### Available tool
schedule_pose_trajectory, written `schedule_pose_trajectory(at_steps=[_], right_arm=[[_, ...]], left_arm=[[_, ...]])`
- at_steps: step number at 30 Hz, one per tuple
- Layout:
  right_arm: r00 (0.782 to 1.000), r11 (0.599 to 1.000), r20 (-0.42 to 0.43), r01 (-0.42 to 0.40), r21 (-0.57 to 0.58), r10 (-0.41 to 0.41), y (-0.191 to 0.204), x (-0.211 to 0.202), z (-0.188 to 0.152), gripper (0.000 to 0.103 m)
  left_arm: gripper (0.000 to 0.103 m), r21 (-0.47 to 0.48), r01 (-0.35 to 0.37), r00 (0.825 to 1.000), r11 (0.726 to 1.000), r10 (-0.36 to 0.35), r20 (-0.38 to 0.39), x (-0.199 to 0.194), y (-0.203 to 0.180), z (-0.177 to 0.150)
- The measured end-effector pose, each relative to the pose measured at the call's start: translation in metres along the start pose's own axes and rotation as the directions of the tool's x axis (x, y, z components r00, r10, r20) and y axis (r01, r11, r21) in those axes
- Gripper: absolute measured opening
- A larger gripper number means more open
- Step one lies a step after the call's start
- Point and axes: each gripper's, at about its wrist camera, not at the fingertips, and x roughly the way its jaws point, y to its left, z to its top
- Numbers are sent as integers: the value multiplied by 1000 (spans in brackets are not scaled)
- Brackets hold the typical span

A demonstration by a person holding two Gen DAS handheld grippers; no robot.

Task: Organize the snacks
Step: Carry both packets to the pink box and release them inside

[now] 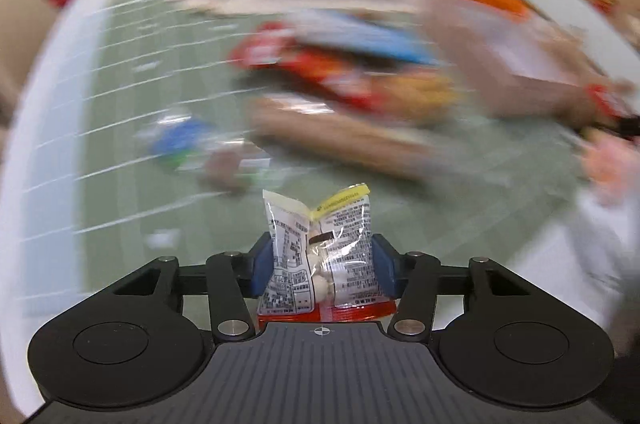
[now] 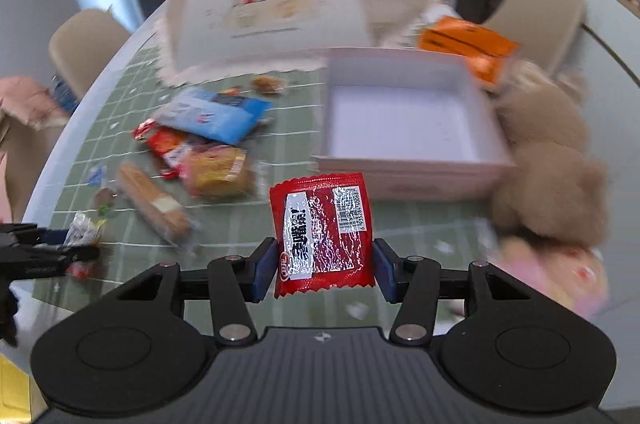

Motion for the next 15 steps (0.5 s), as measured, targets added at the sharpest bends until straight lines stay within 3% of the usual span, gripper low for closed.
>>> schedule_pose_trajectory(at_steps=[3, 5, 9, 12, 13, 15], right_arm=[[998, 999, 42, 35, 38, -37, -26, -18, -4, 51], [994, 997, 91, 63, 42, -66, -41, -29, -3, 51], [987, 995, 153, 41, 89, -55, -66, -38, 7, 51], [985, 995, 166, 26, 98, -43, -75, -29, 14, 51], [986, 995, 165, 13, 98, -29, -78, -24, 16, 51], [989, 994, 150, -5, 106, -11, -82, -11, 24, 51]], left_arm=[[55, 56, 185, 983, 981, -185, -7, -17, -49, 24], [55, 116, 242, 967, 963, -249, 57, -32, -80, 58], [56, 165, 252, 927, 954, -286, 243, -40, -125, 142], [56, 92, 291, 910, 952, -305, 282, 0, -143, 196], [59, 63, 317, 908, 946, -322, 270, 24, -146, 213], [56, -16, 294, 930, 956, -282, 238, 67, -148, 227]])
